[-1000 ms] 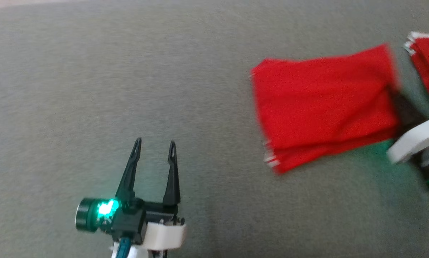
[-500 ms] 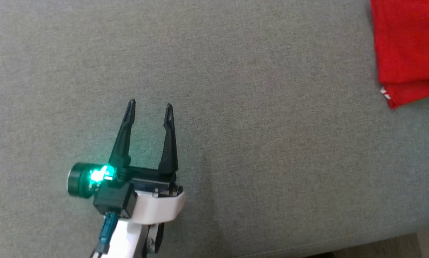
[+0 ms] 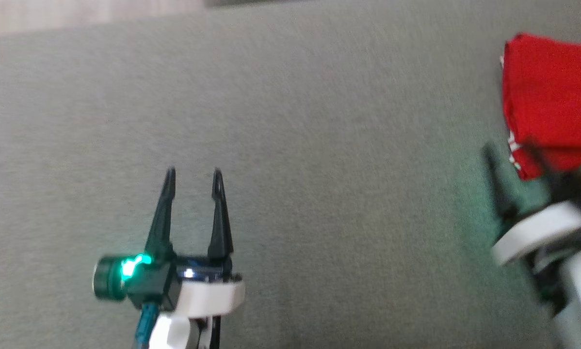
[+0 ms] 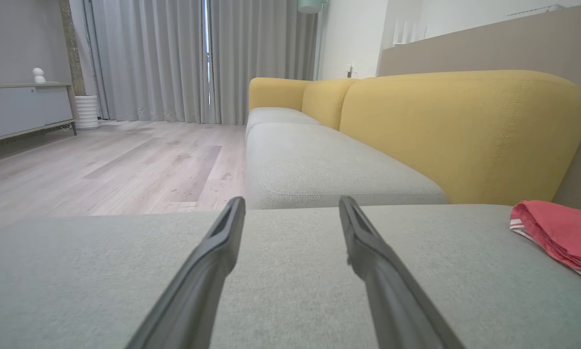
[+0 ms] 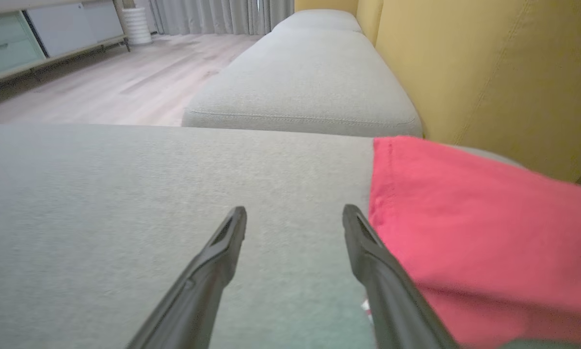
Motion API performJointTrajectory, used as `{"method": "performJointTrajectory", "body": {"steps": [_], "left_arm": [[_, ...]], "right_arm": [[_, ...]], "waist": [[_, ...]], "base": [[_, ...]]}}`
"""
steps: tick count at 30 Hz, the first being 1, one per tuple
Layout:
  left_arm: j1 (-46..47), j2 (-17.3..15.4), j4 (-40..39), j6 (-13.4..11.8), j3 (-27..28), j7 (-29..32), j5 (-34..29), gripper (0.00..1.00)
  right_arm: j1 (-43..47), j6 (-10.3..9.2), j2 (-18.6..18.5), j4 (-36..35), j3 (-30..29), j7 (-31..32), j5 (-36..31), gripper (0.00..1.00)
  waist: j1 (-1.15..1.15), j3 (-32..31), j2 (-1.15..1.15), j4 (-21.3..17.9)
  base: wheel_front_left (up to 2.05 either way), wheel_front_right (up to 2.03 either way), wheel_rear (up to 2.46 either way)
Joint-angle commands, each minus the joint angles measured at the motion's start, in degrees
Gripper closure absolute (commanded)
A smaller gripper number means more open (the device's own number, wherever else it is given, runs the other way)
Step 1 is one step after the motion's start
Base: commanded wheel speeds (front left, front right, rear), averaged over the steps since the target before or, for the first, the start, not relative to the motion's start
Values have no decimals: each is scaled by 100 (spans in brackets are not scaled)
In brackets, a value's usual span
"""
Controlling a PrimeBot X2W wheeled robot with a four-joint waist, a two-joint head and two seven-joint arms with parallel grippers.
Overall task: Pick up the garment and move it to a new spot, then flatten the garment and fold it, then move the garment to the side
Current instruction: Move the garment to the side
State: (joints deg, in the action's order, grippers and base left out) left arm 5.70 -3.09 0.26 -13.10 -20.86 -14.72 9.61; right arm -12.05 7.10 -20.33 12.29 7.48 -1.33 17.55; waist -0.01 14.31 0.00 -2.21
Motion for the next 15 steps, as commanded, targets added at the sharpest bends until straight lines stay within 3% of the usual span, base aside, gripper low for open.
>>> {"method": "performJointTrajectory", "body": {"steps": [1,5,9,11,15], "left_arm": [[-30,21,-133,-14,155,-28,15,0],[-409,21,-38,38,234,-28,38,0],[-821,21,-24,124,374,-28,31,0],[-1095,21,-81,203,480,-28,-5,0],[-1459,21,-127,253,563,-28,-37,0]], "right_arm": [[-9,39,-43,-122,120,-175,48,0],[455,39,417,275,491,-1028,26,0],[865,39,795,441,602,-1349,-242,0],[1216,39,1193,-3,255,-1362,-356,0],[1787,39,1478,-416,-58,-1364,-638,0]], "waist": [[1,-486,0,358],[1,-1004,0,607],[1,-1430,0,759],[1,-1605,0,804],[1,-1784,0,820]], "base": [[0,0,0],[0,0,0],[0,0,0],[0,0,0],[0,0,0]]}}
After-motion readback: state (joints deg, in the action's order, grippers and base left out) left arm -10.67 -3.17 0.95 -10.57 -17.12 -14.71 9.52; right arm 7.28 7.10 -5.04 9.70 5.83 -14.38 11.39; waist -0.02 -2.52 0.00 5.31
